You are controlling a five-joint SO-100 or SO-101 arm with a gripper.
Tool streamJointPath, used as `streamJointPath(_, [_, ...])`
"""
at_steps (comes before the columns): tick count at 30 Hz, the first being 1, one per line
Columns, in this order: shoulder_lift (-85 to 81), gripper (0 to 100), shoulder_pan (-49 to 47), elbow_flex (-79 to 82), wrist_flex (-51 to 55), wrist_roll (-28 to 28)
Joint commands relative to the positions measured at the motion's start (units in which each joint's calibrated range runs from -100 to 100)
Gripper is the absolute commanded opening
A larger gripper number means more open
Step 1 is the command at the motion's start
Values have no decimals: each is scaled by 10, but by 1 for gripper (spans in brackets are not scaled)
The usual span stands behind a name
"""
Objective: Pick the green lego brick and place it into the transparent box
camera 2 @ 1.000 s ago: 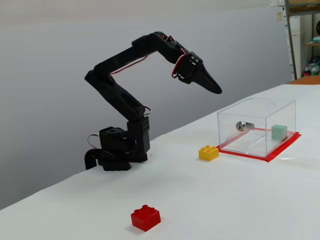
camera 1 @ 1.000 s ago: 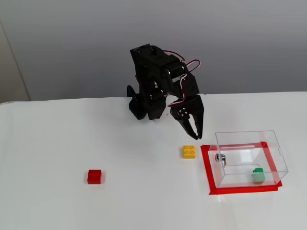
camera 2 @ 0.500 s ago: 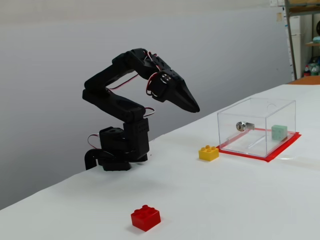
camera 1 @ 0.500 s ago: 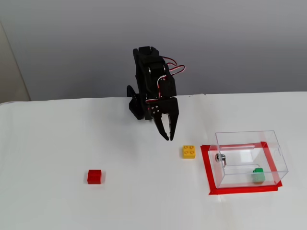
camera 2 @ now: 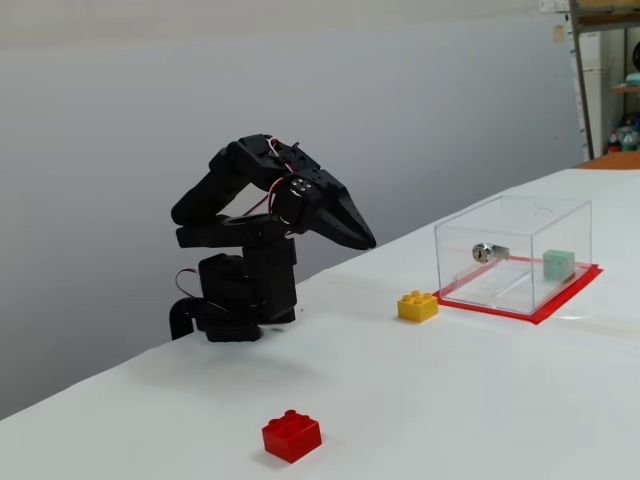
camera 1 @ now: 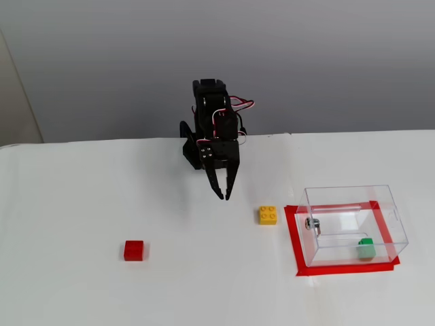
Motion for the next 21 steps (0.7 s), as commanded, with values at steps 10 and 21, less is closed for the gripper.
streamJointPath(10, [-60,2,10,122,-31,0])
streamJointPath(21, [-60,2,3,243,-30,2])
